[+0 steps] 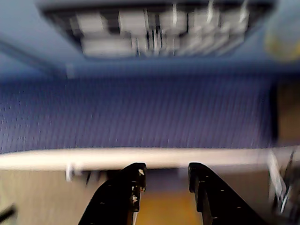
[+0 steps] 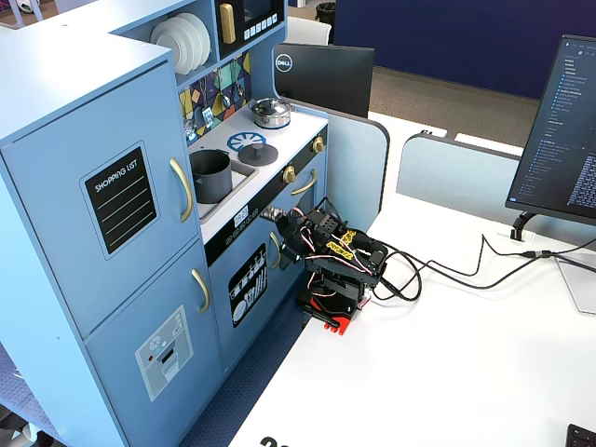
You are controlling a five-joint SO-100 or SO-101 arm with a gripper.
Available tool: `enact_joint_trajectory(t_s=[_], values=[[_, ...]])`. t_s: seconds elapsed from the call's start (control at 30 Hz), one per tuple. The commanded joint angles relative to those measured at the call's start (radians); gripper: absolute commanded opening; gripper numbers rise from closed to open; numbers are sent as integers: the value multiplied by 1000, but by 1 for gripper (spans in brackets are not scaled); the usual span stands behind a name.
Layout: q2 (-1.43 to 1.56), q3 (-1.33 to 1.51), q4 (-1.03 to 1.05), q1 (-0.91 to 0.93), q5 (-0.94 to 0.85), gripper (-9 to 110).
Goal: Take off the lid from the gray recipient and place it on the counter
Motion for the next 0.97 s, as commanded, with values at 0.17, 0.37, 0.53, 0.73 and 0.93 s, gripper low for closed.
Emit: enact_joint_trajectory(t_s=[0.17, 0.37, 0.53, 0.73, 0.93], values=[[8, 63, 196, -29, 64, 7], [9, 63, 196, 5, 75, 8], [9, 63, 196, 5, 75, 8], [9, 63, 196, 5, 75, 9], [9, 63, 196, 5, 75, 9]])
